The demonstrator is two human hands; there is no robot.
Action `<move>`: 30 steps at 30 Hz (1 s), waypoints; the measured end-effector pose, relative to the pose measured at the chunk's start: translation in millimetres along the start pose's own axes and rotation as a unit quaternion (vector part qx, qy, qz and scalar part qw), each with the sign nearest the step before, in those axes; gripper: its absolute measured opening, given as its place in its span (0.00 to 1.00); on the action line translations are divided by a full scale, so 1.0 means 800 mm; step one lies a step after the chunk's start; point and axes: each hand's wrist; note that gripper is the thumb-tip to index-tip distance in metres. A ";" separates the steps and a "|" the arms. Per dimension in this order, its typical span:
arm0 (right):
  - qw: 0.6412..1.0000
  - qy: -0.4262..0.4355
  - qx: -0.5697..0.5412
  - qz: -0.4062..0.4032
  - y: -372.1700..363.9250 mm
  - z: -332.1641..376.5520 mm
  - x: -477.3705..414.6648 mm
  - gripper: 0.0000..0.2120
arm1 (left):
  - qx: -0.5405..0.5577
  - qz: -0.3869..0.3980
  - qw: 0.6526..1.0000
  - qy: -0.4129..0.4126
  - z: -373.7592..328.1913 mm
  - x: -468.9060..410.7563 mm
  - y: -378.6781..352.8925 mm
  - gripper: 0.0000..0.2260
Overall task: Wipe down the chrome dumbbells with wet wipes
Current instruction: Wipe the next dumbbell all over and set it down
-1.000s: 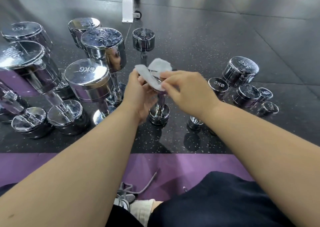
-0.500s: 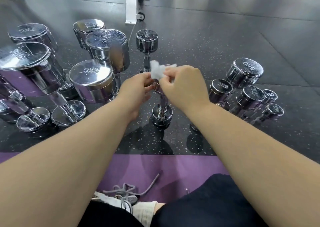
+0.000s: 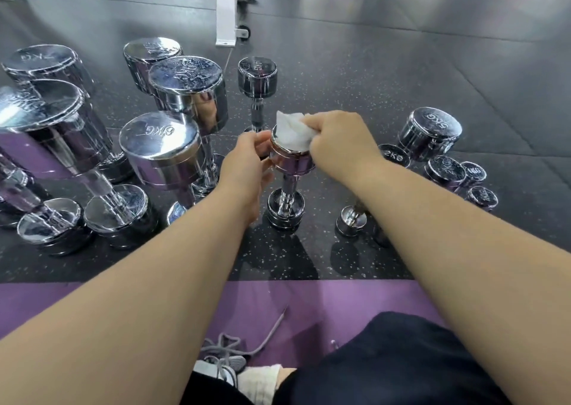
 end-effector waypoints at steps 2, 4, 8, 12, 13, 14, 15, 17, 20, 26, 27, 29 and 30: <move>0.999 0.018 -0.013 0.033 -0.005 0.012 -0.006 0.22 | -0.014 -0.001 1.000 -0.009 -0.001 0.001 -0.003 0.14; 0.997 0.063 -0.023 0.031 -0.013 0.022 0.008 0.19 | -0.024 -0.010 1.000 -0.011 -0.002 0.000 -0.002 0.13; 0.996 0.059 -0.046 -0.041 -0.011 0.012 0.036 0.20 | -0.031 -0.005 0.999 0.003 -0.003 -0.002 0.001 0.14; 0.999 0.009 -0.031 0.007 -0.014 0.024 0.004 0.21 | -0.040 0.005 0.999 -0.012 0.002 0.000 0.001 0.13; 0.999 0.020 -0.020 0.028 -0.020 0.031 0.004 0.21 | -0.037 -0.003 0.999 -0.013 0.002 -0.001 0.002 0.13; 0.998 0.047 -0.011 0.033 -0.027 0.032 0.009 0.21 | -0.035 -0.010 0.999 -0.011 0.000 -0.002 0.003 0.13; 0.997 0.075 -0.007 0.026 -0.032 0.028 0.014 0.23 | -0.035 -0.012 0.999 -0.007 -0.001 -0.004 0.004 0.13; 0.995 0.096 -0.022 -0.012 -0.033 0.013 0.033 0.24 | -0.034 -0.010 0.999 0.006 -0.002 -0.006 0.004 0.14; 0.999 0.047 -0.005 0.015 -0.022 -0.006 0.019 0.24 | -0.039 -0.007 0.999 -0.003 0.000 -0.004 0.001 0.17; 0.991 0.112 0.009 0.068 -0.026 0.014 0.009 0.20 | 0.002 -0.006 1.000 0.002 -0.013 0.000 -0.003 0.19; 0.993 0.116 -0.011 0.017 -0.026 0.009 0.023 0.17 | 0.000 -0.005 1.000 0.006 -0.014 0.002 -0.002 0.20; 0.995 0.067 -0.050 -0.062 -0.021 0.000 0.033 0.13 | -0.014 0.000 1.000 0.000 -0.011 0.003 -0.004 0.20; 0.995 0.035 -0.053 -0.072 -0.020 -0.003 0.027 0.12 | -0.019 0.001 1.000 -0.003 -0.010 0.003 -0.006 0.20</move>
Point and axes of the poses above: each hand's wrist, its own x-axis away from the middle knuckle, its own y-axis out of the back of the hand, z = x × y, and after that the axes turned 3 degrees about y, right-handed
